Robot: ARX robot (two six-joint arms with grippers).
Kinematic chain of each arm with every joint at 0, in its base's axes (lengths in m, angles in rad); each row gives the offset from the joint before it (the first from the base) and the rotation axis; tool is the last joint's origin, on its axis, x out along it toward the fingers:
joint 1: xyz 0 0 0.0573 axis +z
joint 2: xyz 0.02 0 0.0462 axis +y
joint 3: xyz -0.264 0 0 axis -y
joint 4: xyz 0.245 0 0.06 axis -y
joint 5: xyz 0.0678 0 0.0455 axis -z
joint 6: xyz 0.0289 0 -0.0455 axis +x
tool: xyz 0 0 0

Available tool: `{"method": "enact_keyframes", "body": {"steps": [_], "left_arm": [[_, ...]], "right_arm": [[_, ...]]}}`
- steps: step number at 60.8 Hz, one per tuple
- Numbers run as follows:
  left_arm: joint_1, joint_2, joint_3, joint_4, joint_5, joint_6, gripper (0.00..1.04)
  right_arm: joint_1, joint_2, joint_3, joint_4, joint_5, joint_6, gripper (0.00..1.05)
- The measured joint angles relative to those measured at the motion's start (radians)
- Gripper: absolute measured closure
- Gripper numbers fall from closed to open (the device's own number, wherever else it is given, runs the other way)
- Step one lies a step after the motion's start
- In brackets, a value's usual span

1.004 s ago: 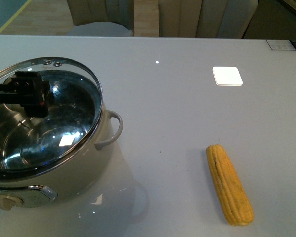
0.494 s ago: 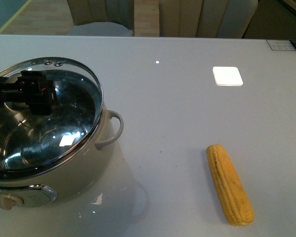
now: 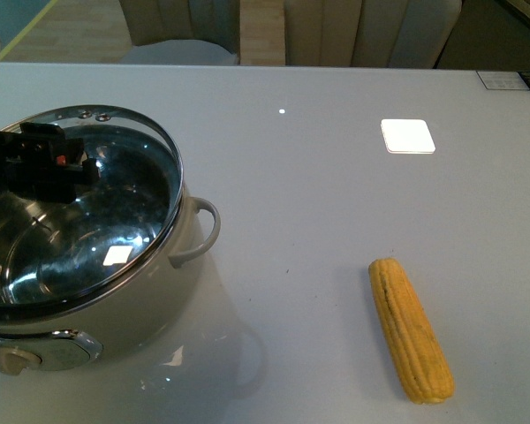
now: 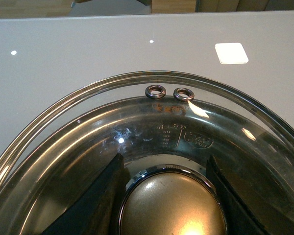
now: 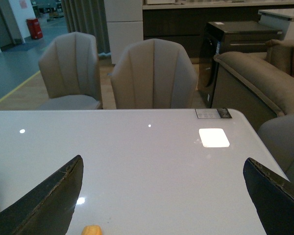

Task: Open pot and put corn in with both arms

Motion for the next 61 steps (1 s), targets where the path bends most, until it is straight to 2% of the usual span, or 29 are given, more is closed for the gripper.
{"method": "enact_keyframes", "body": {"steps": [20, 46, 54, 61], "left_arm": [[-0.005, -0.029, 0.000, -0.023, -0.030, 0.008, 0.61], [0.016, -0.282, 0.073, -0.330, -0.048, 0.031, 0.61], [0.052, -0.377, 0.077, -0.393, -0.018, 0.047, 0.61], [0.121, -0.450, 0.076, -0.420, 0.007, 0.067, 0.61]], "right_arm": [[0.000, 0.000, 0.000, 0.000, 0.000, 0.000, 0.09], [0.000, 0.000, 0.000, 0.000, 0.000, 0.000, 0.09], [0.000, 0.000, 0.000, 0.000, 0.000, 0.000, 0.09], [0.000, 0.000, 0.000, 0.000, 0.000, 0.000, 0.09]]}}
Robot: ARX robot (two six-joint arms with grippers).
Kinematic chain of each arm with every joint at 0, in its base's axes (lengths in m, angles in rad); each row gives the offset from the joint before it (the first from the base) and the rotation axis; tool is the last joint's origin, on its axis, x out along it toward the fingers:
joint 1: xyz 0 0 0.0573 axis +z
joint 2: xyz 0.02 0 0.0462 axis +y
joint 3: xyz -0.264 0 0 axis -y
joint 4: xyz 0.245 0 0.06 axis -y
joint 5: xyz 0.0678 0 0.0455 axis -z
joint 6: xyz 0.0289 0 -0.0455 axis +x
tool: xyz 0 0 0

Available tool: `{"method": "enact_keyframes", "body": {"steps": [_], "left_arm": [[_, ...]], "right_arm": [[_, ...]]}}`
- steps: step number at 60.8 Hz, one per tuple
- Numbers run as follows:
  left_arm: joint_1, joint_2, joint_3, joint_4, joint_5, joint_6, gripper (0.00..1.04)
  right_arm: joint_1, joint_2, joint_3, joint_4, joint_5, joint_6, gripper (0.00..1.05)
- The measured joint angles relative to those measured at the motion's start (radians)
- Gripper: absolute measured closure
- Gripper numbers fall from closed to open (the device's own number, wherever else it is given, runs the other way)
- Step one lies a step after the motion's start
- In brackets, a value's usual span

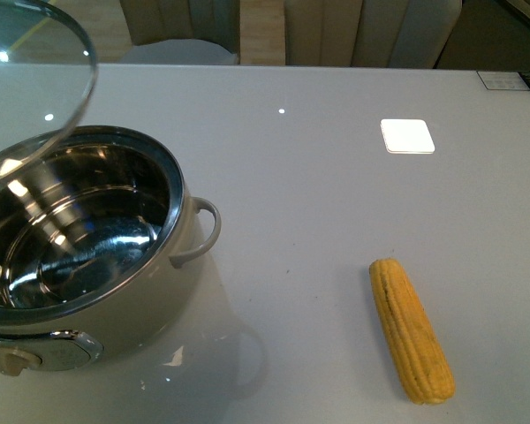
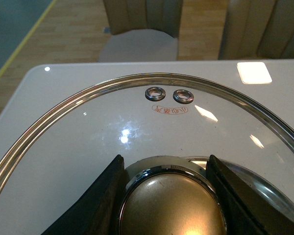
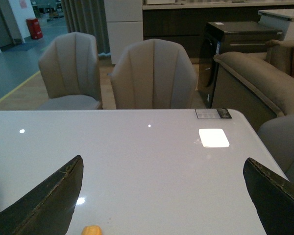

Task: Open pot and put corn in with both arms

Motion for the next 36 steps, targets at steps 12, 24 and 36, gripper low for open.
{"method": "enact_keyframes", "body": {"steps": [12, 24, 36], "left_arm": [[0.180, -0.084, -0.036, 0.004, 0.079, 0.058, 0.61], [0.418, -0.057, -0.111, 0.106, 0.200, 0.112, 0.61], [0.621, 0.078, -0.141, 0.246, 0.282, 0.153, 0.61]], "right_arm": [[0.000, 0.000, 0.000, 0.000, 0.000, 0.000, 0.09], [0.000, 0.000, 0.000, 0.000, 0.000, 0.000, 0.09], [0.000, 0.000, 0.000, 0.000, 0.000, 0.000, 0.09]]}}
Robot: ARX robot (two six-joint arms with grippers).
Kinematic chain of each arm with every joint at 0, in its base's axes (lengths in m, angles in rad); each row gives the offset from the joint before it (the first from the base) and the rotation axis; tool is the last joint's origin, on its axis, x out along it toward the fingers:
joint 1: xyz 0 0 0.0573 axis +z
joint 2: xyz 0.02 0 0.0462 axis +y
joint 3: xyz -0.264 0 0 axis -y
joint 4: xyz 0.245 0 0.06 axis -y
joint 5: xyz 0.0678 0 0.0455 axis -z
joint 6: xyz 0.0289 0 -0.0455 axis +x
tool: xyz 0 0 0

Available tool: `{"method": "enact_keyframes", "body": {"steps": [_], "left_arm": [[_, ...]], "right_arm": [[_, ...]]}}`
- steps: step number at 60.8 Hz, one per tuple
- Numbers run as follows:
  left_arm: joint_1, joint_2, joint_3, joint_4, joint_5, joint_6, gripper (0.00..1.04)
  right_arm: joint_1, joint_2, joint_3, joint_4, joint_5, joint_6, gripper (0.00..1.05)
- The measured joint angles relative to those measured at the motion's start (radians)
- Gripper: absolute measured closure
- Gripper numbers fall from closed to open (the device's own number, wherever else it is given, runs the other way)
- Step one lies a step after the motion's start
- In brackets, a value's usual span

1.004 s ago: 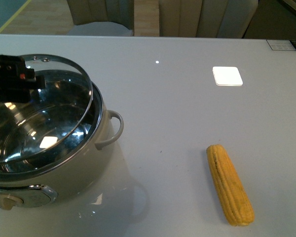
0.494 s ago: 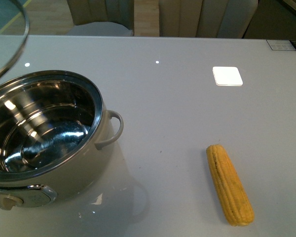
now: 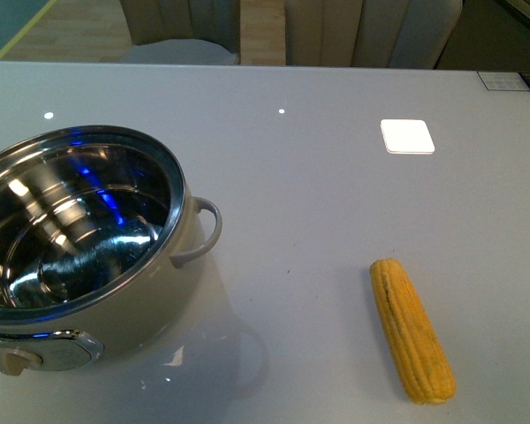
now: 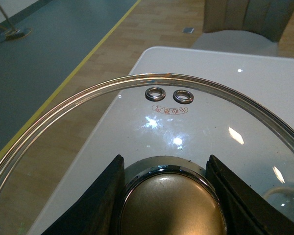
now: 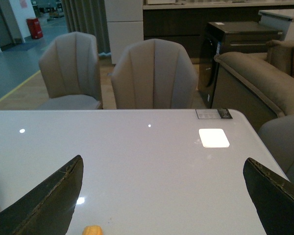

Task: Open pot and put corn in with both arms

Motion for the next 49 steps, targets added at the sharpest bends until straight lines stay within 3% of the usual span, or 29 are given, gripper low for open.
{"method": "enact_keyframes", "body": {"steps": [9, 21, 38, 49], "left_arm": [[0.114, 0.176, -0.005, 0.131, 0.031, 0.015, 0.61], [0.167, 0.380, 0.028, 0.239, 0.039, 0.021, 0.61], [0.189, 0.584, 0.117, 0.335, 0.047, 0.022, 0.61], [0.151, 0.710, 0.167, 0.388, 0.074, 0.020, 0.61]], "right_arm": [[0.000, 0.000, 0.000, 0.000, 0.000, 0.000, 0.09], [0.000, 0.000, 0.000, 0.000, 0.000, 0.000, 0.09], [0.000, 0.000, 0.000, 0.000, 0.000, 0.000, 0.09], [0.000, 0.000, 0.000, 0.000, 0.000, 0.000, 0.09]]}}
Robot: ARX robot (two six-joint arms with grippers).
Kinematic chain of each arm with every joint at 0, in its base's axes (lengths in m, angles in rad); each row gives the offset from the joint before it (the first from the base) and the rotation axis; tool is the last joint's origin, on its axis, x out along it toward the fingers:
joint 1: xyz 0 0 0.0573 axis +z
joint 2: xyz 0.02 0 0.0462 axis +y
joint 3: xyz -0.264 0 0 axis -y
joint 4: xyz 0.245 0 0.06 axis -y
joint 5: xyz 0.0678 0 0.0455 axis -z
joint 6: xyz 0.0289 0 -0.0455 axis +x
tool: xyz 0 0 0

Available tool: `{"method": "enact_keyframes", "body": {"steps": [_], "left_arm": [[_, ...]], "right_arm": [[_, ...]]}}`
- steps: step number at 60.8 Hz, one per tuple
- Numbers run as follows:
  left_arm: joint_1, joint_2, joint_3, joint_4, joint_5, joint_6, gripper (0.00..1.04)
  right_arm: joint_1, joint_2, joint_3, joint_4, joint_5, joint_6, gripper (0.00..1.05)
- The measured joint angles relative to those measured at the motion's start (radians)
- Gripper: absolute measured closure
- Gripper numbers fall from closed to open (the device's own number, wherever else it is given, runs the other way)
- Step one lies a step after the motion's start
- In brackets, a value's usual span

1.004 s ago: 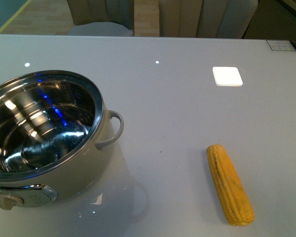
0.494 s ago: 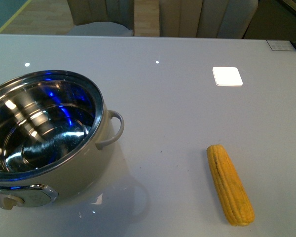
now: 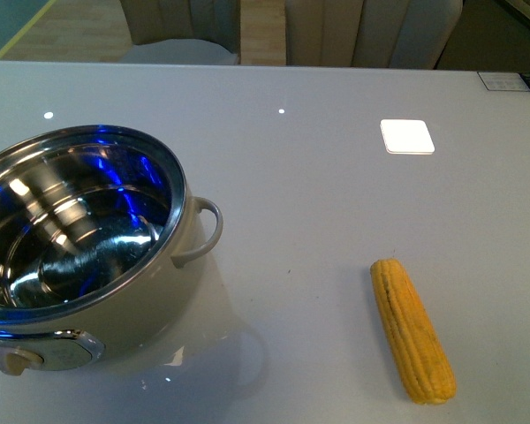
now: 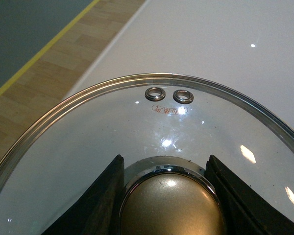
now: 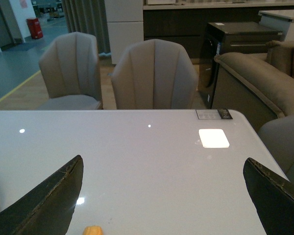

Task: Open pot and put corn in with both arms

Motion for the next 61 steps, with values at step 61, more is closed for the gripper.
{"method": "enact_keyframes", "body": {"steps": [61], "left_arm": [[-0.063, 0.281, 0.196, 0.035, 0.008, -0.038, 0.61]], "right_arm": [[0.000, 0.000, 0.000, 0.000, 0.000, 0.000, 0.09]]}}
